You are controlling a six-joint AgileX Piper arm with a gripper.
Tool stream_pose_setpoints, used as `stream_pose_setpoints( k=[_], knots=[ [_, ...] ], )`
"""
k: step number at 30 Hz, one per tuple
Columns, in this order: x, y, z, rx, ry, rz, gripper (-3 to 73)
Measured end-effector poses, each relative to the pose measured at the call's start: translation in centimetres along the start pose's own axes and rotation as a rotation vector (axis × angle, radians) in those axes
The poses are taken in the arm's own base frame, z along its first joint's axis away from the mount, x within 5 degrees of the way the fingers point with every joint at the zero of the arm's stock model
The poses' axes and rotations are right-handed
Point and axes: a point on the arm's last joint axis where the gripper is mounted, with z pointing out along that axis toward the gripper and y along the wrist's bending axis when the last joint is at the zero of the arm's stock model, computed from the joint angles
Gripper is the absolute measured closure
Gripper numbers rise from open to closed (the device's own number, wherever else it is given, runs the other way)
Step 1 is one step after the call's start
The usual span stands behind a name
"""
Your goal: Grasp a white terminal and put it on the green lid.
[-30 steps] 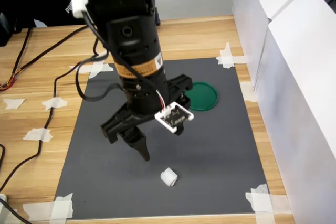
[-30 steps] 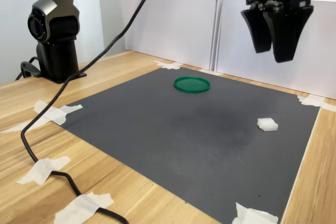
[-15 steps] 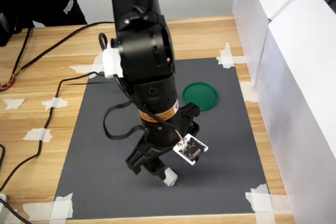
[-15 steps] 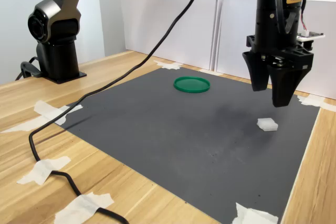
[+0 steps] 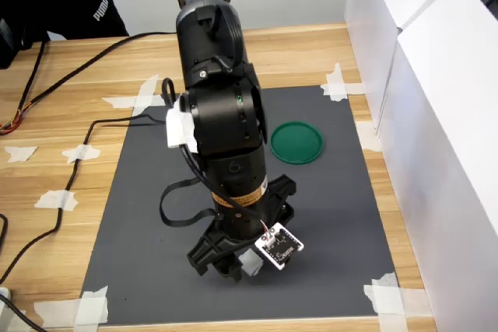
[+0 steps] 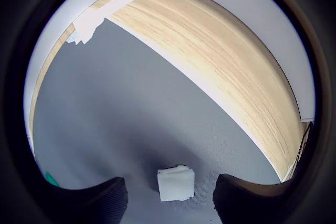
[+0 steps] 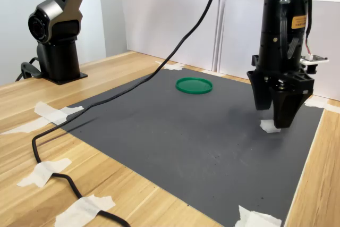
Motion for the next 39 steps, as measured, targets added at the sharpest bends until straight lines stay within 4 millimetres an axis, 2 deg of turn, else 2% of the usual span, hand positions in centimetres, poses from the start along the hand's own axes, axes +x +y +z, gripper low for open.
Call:
stream_pose_setpoints(
  k=[14, 27, 39],
  knots=[
    [-0.1, -0.2, 0.8, 0.022, -0.009, 0.013, 2.4],
    [-0.2, 0.0, 0.8, 0.000, -0.023, 0.031, 17.3],
    [-0.2, 0.1, 1.5, -0.013, -0.011, 0.045, 20.8]
  ],
)
